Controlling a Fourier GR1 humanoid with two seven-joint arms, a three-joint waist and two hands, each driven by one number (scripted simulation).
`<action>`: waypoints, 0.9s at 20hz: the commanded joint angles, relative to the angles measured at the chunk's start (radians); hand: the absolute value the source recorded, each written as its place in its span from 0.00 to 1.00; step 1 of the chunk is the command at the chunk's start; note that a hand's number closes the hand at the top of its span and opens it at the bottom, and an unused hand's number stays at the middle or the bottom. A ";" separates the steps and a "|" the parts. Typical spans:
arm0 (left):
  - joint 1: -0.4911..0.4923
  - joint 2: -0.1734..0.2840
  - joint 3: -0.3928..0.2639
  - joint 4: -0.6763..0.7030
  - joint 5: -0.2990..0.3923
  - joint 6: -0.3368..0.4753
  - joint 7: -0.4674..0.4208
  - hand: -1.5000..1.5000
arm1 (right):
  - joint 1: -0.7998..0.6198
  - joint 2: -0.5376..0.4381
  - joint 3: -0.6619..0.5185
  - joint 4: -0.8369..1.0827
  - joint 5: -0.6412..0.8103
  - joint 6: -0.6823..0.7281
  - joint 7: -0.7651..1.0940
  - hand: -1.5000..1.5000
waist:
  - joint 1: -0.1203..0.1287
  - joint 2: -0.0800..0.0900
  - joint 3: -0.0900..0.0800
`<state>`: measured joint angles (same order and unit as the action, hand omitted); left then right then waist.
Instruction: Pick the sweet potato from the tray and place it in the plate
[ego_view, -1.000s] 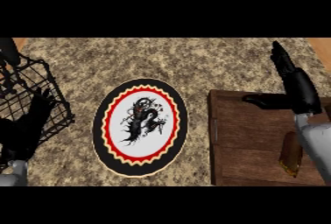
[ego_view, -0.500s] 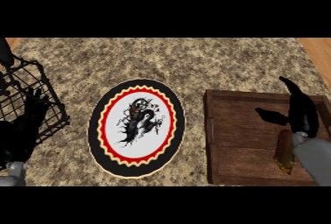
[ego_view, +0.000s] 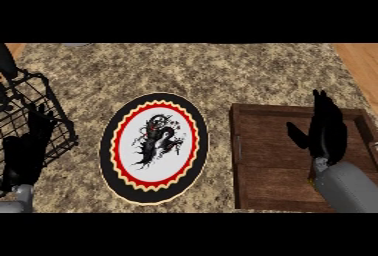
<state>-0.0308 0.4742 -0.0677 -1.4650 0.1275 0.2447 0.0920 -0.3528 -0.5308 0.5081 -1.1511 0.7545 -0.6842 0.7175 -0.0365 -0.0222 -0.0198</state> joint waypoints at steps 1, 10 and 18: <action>-0.105 -0.073 -0.084 -0.049 -0.013 -0.015 -0.001 0.50 | -0.079 -0.005 0.041 -0.031 0.175 0.119 0.213 0.00 | -0.016 0.006 0.011; -0.080 -0.057 -0.058 -0.056 0.005 -0.036 -0.006 0.50 | -0.163 0.090 0.048 -0.090 0.102 0.637 0.563 0.00 | -0.036 0.002 0.011; -0.072 -0.063 -0.045 -0.051 0.011 -0.046 -0.016 0.50 | -0.188 0.116 -0.015 -0.141 0.051 0.836 0.700 0.00 | -0.033 0.005 0.014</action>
<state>-0.0102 0.4606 -0.0481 -1.4763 0.1244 0.2481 0.0916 -0.5202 -0.4378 0.5135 -1.2535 0.8282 -0.0210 1.1885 -0.0534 -0.0181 -0.0092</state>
